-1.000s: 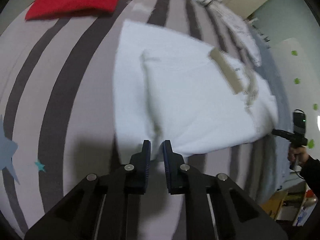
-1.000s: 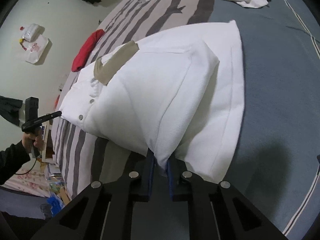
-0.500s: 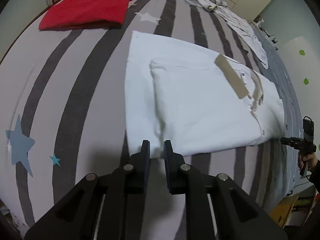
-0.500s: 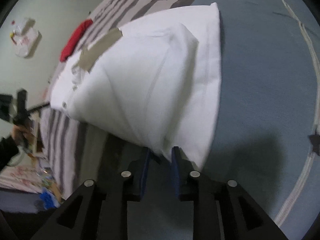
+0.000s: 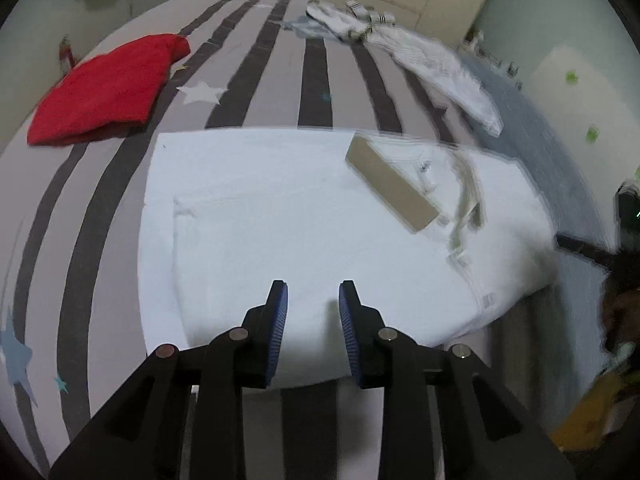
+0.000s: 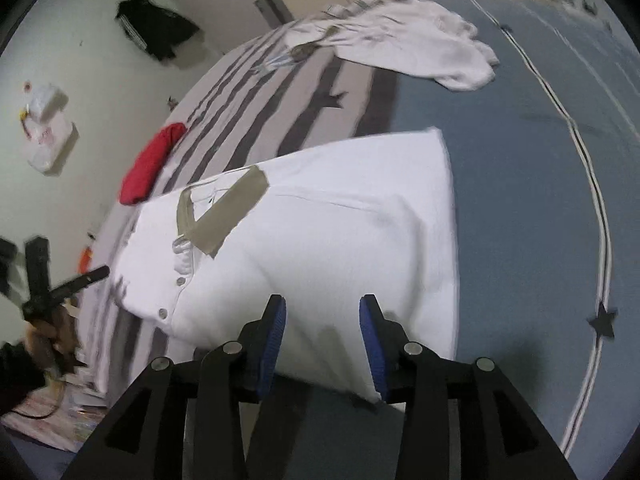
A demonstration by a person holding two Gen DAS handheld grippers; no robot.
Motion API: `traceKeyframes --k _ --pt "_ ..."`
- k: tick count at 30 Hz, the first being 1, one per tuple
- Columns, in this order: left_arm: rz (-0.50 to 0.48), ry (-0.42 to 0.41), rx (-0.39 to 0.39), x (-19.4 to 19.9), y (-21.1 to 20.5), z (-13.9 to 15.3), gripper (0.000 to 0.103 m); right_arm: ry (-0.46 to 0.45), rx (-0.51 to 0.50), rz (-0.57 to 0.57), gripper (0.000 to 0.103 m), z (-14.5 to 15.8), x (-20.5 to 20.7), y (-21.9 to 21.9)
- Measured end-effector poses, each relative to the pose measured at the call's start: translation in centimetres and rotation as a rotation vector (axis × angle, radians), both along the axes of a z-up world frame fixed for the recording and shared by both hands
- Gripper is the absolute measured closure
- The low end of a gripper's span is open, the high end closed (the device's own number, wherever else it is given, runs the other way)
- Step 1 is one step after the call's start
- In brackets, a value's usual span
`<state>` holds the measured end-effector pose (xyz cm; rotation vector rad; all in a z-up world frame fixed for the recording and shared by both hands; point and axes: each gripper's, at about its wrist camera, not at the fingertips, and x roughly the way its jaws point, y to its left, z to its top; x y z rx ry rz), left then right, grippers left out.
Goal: Fold clothes
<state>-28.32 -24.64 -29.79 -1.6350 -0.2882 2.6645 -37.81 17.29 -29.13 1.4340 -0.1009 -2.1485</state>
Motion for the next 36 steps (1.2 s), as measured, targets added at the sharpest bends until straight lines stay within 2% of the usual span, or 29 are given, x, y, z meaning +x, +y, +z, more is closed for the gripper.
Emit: traceKeyframes --k 2,4,6,8,9,10,12,13,14,16,19,20,23,24,27,29,30,32,34,36 --pt "-0.005 -0.038 -0.092 0.1 0.7 -2.4 0.08 0.023 0.049 -0.003 0.067 -1.4 0.6 -0.7" --pt "0.029 -0.012 -0.049 1.0 -0.4 -3.7 0.084 0.046 0.098 -0.007 0.069 -2.8 1.3 -1.3" --pt "0.053 -0.01 -0.054 1.1 -1.1 -3.4 0.089 0.069 0.147 -0.01 0.078 -4.2 1.9 -2.0" --pt "0.079 -0.005 -0.055 0.8 -1.4 -2.5 0.089 0.055 0.103 -0.074 0.099 -4.6 1.6 -0.2" --pt "0.101 0.006 -0.053 0.8 -1.6 -1.9 0.089 0.051 0.101 -0.089 0.101 -4.1 1.3 0.0" --pt "0.124 0.032 -0.053 0.6 -1.9 -1.2 0.089 0.051 0.105 -0.102 0.101 -3.4 0.9 0.0" --pt "0.159 0.078 -0.056 0.0 -2.3 -0.2 0.089 0.06 0.114 -0.124 0.088 -2.7 0.2 -0.1" --pt "0.166 0.095 -0.056 -0.5 -2.3 0.0 0.088 0.074 0.12 -0.131 0.076 -2.9 -0.3 -0.3" --pt "0.176 0.097 -0.077 -1.2 -2.5 -0.3 0.088 0.088 0.125 -0.137 0.07 -3.1 -0.7 -0.5" --pt "0.194 0.098 -0.122 -2.8 -2.8 -0.9 0.088 0.115 0.137 -0.15 0.07 -3.5 -1.5 -0.9" --pt "0.212 0.047 -0.146 -3.8 -4.3 -3.9 0.088 0.156 0.154 -0.17 0.07 -4.1 -2.7 -1.6" --pt "0.208 0.077 -0.135 -3.8 -4.5 -4.5 0.088 0.17 0.16 -0.177 0.071 -4.3 -3.1 -1.8" --pt "0.191 0.079 -0.161 -3.8 -4.2 -4.2 0.088 0.211 0.177 -0.196 0.071 -4.9 -4.3 -2.4" --pt "0.197 0.073 -0.144 -4.0 -4.3 -3.9 0.088 0.225 0.182 -0.203 0.071 -5.0 -4.7 -2.6" --pt "0.238 0.092 -0.092 -3.9 -5.2 -2.0 0.088 0.24 0.187 -0.195 0.072 -3.5 -4.4 -3.7" --pt "0.242 0.145 -0.123 -4.0 -5.2 -0.4 0.087 0.248 0.189 -0.187 0.07 -2.3 -4.0 -4.4" --pt "0.239 0.166 -0.121 -4.2 -5.3 0.0 0.083 0.252 0.19 -0.184 0.07 -1.7 -3.8 -4.8" --pt "0.247 0.166 -0.115 -5.0 -5.6 -0.3 0.079 0.26 0.192 -0.176 0.07 -0.5 -3.4 -5.5" --pt "0.257 0.154 -0.112 -5.9 -6.0 -0.9 0.078 0.279 0.178 -0.091 0.07 0.1 -2.7 -8.0" --pt "0.273 0.101 -0.124 -6.4 -6.6 -3.2 0.078 0.26 0.168 -0.063 0.07 -0.9 -2.6 -9.7"
